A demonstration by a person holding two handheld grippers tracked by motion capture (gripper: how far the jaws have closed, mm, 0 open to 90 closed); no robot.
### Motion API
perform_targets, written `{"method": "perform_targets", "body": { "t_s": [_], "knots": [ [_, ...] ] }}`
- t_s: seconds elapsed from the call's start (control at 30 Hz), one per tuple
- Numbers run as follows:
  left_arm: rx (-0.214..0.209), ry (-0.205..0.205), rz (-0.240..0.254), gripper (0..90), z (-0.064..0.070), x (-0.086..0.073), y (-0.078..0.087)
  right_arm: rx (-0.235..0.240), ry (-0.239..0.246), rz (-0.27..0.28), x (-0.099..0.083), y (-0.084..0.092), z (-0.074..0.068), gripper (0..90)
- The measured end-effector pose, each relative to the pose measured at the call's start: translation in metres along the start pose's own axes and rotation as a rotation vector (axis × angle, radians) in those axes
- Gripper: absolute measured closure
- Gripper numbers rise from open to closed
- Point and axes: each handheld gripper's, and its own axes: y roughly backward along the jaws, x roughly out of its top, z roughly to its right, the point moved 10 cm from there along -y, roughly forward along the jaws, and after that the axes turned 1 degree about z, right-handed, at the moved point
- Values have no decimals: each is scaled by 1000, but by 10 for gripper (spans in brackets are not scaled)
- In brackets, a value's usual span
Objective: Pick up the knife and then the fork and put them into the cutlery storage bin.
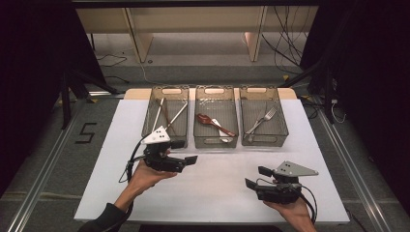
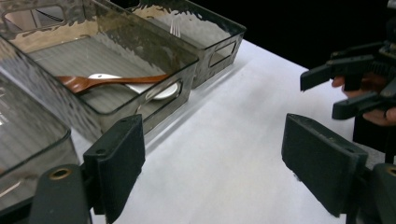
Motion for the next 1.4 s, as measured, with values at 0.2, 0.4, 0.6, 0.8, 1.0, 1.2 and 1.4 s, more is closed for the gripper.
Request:
{"method": "perform_targets", "body": {
  "t_s": [0.2, 0.4, 0.6, 0.8, 1.0, 1.2, 1.4],
  "knots": [
    [7, 28, 8, 207, -1, -17, 11, 5, 4, -3, -1, -2, -2, 319],
    [34, 46, 4, 199, -9, -32, 20, 9, 6, -8, -2, -3, -4, 319],
    [64, 37, -18, 187, -15, -45, 25, 9, 8, -9, -2, -3, -5, 319],
    [70, 28, -13, 168, -10, -52, 27, 8, 14, -12, -3, -4, -6, 317],
    [65, 50, -15, 159, -7, -62, 31, 5, 11, -13, -3, -3, -6, 317],
    [72, 72, 8, 159, -10, -64, 36, 4, 11, -16, -5, -3, -6, 317],
    [77, 78, 14, 159, -11, -64, 36, 3, 9, -16, -5, -3, -5, 317]
  ]
}}
